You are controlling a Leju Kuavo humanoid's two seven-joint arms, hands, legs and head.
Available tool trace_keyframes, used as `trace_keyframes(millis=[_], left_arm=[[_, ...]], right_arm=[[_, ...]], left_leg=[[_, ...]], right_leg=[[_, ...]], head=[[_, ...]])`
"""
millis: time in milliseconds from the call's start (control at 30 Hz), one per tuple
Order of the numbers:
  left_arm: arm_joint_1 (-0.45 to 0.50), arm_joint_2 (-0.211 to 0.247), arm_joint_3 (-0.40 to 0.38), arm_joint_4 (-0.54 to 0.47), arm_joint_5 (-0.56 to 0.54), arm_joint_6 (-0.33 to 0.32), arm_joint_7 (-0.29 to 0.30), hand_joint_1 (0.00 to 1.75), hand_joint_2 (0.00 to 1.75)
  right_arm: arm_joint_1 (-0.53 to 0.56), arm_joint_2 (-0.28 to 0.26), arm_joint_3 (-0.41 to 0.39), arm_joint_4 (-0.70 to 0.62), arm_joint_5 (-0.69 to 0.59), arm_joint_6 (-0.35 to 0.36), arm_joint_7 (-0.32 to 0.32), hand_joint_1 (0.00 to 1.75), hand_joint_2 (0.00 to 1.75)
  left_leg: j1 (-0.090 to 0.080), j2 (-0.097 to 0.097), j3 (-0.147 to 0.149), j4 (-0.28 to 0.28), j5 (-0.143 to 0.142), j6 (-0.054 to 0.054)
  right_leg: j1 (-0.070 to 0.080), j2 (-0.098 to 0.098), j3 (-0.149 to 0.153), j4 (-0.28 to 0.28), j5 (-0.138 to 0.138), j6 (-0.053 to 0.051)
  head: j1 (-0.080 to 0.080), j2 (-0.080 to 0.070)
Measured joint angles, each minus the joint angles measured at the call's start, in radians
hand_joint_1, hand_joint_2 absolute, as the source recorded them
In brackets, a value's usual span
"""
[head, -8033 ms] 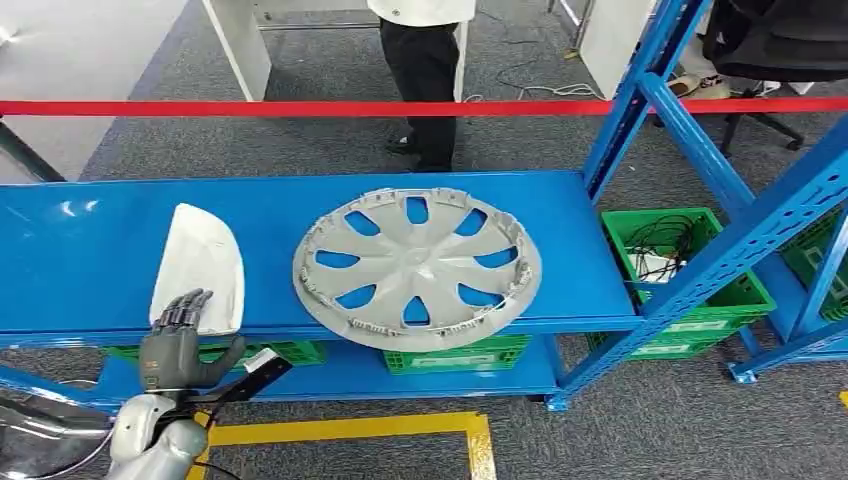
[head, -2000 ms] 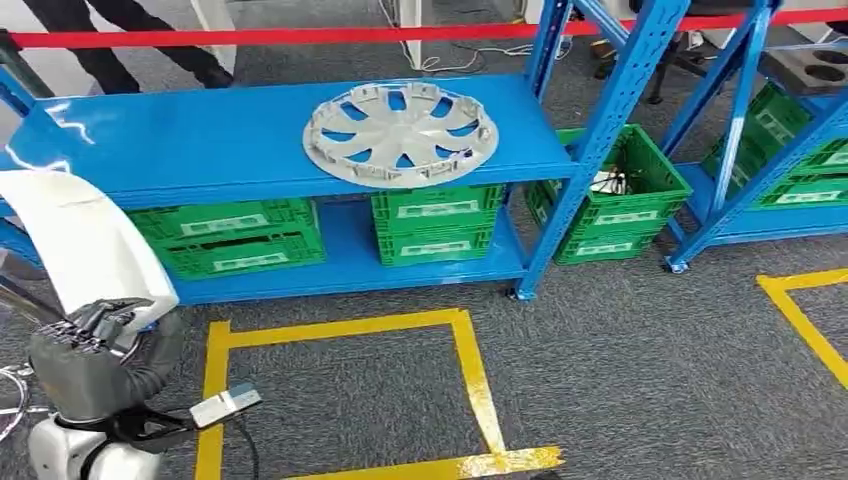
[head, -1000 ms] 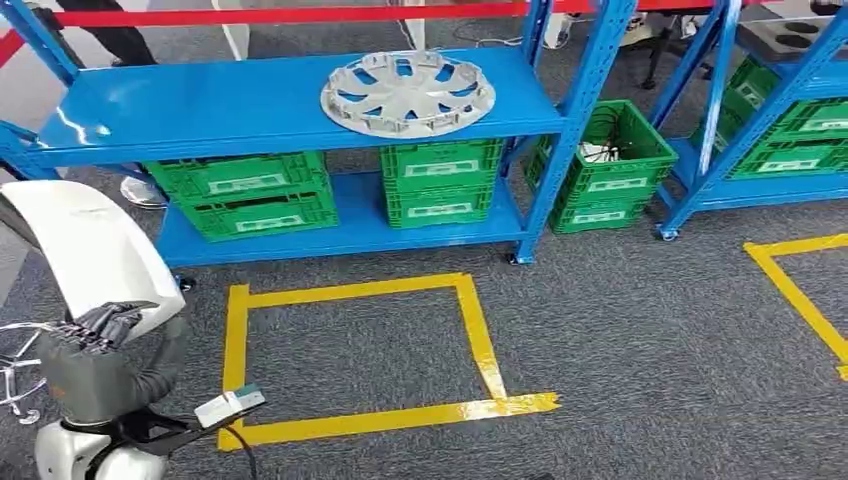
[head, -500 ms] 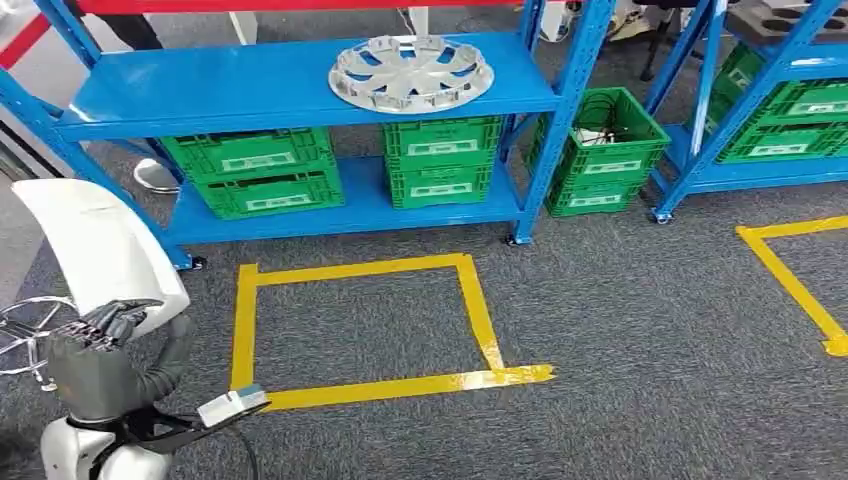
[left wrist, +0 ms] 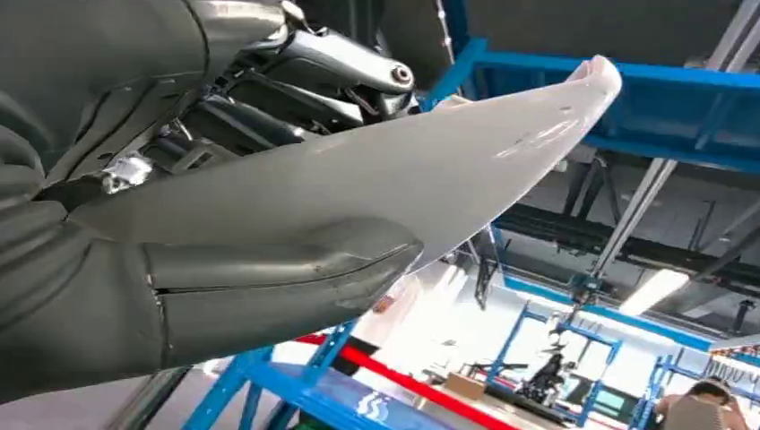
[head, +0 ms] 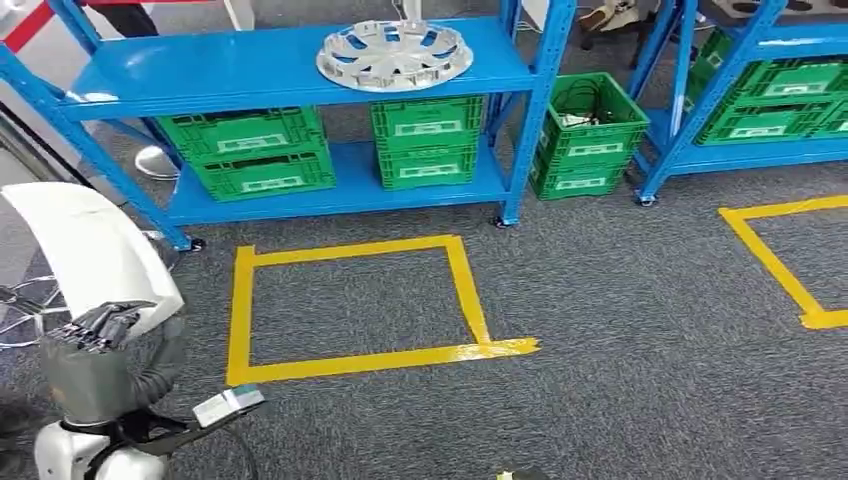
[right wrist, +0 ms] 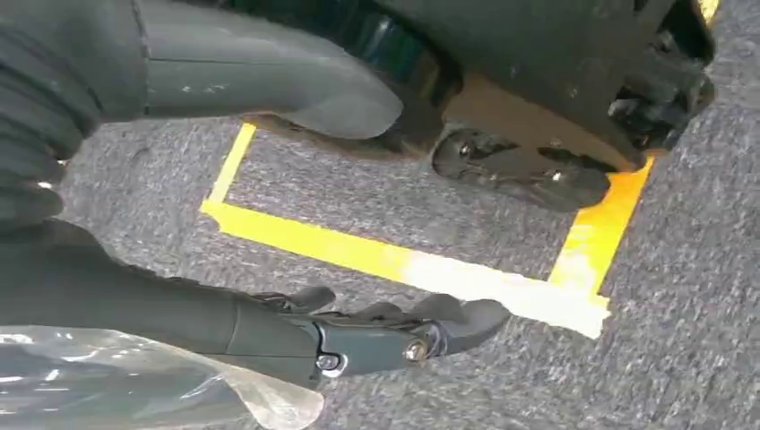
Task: Take the parts from the cabinet and place them on the table.
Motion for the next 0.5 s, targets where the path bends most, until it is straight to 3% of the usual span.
trace_keyframes(millis=[67,100,133,167,233,267,300,333,400,433,467,500], left_arm=[[0.001,0.001,0.000,0.000,0.002,0.000,0.005,1.75,1.75],[0.000,0.001,0.000,0.000,0.004,0.000,0.003,1.75,1.75],[-0.002,0.001,0.000,0.000,0.006,0.000,-0.003,1.75,1.75],[0.000,0.000,0.000,0.000,0.010,0.000,-0.010,1.75,1.75],[0.006,0.000,0.002,0.000,0.015,0.000,-0.022,1.75,1.75],[0.008,0.000,0.002,0.000,0.015,0.000,-0.027,1.75,1.75],[0.010,0.000,0.003,0.000,0.018,0.000,-0.032,1.75,1.75],[0.011,0.001,0.003,0.000,0.021,0.000,-0.035,1.75,1.75],[0.012,0.001,0.005,0.000,0.027,0.000,-0.044,1.75,1.75],[0.011,0.001,0.006,0.000,0.029,0.000,-0.044,1.75,1.75],[0.011,0.001,0.007,0.000,0.031,0.000,-0.044,1.75,1.75],[0.011,0.001,0.008,0.000,0.031,0.000,-0.044,1.75,1.75]], right_arm=[[0.000,0.002,0.000,0.000,0.000,0.000,-0.003,0.00,1.75],[0.000,0.001,0.000,0.000,0.001,-0.002,-0.004,0.00,1.75],[0.000,0.001,0.000,0.000,0.000,-0.003,-0.008,0.00,1.75],[-0.002,0.001,0.000,0.000,0.001,-0.002,-0.010,0.00,1.75],[-0.008,0.001,0.000,-0.001,0.001,-0.003,-0.012,0.00,1.75],[-0.010,0.001,0.000,-0.001,0.002,-0.003,-0.011,0.00,1.75],[-0.010,0.001,0.000,-0.001,0.003,-0.004,-0.009,0.00,1.75],[-0.007,0.001,0.000,-0.001,0.004,-0.006,-0.001,0.00,1.75],[0.000,0.001,0.000,-0.001,0.005,-0.008,0.010,0.00,1.75],[0.003,0.002,0.001,0.000,0.005,-0.008,0.013,0.00,1.75],[0.006,0.004,0.001,0.001,0.005,-0.008,0.016,0.00,1.75],[0.008,0.004,0.001,0.001,0.004,-0.008,0.018,0.00,1.75]], left_leg=[[-0.002,0.000,-0.012,-0.008,0.021,0.005],[0.010,0.005,-0.018,-0.018,0.038,0.005],[0.011,0.006,-0.031,-0.019,0.048,0.010],[0.012,0.007,-0.045,-0.018,0.058,0.013],[0.013,0.011,-0.073,-0.015,0.079,0.009],[0.015,0.012,-0.086,-0.011,0.087,0.005],[0.018,0.012,-0.099,-0.007,0.094,0.001],[0.022,0.012,-0.109,-0.002,0.098,-0.004],[0.032,0.010,-0.125,0.017,0.103,-0.013],[0.030,0.009,-0.134,0.025,0.104,-0.021],[0.023,0.009,-0.148,0.043,0.107,-0.029],[0.022,0.009,-0.155,0.043,0.114,-0.034]], right_leg=[[-0.003,-0.001,-0.004,-0.006,0.020,0.011],[-0.004,0.002,-0.010,-0.002,0.013,0.015],[-0.004,0.007,-0.031,0.020,-0.023,0.026],[-0.009,0.007,-0.050,0.082,-0.077,0.035],[-0.020,0.006,-0.093,0.246,-0.167,0.051],[-0.024,0.006,-0.096,0.289,-0.186,0.057],[-0.029,0.005,-0.074,0.283,-0.181,0.063],[-0.034,0.005,-0.029,0.236,-0.160,0.069],[-0.047,0.005,0.106,0.038,-0.094,0.082],[-0.048,0.011,0.132,-0.014,-0.117,0.091],[-0.046,0.014,0.136,-0.026,-0.113,0.072],[-0.045,0.013,0.124,-0.016,-0.110,0.061]], head=[[-0.002,0.000],[-0.002,0.000],[0.000,0.000],[0.007,0.000],[0.009,0.000],[0.010,0.000],[0.010,0.000],[0.010,0.000],[0.010,0.000],[0.014,0.000],[0.023,0.000],[0.014,0.000]])
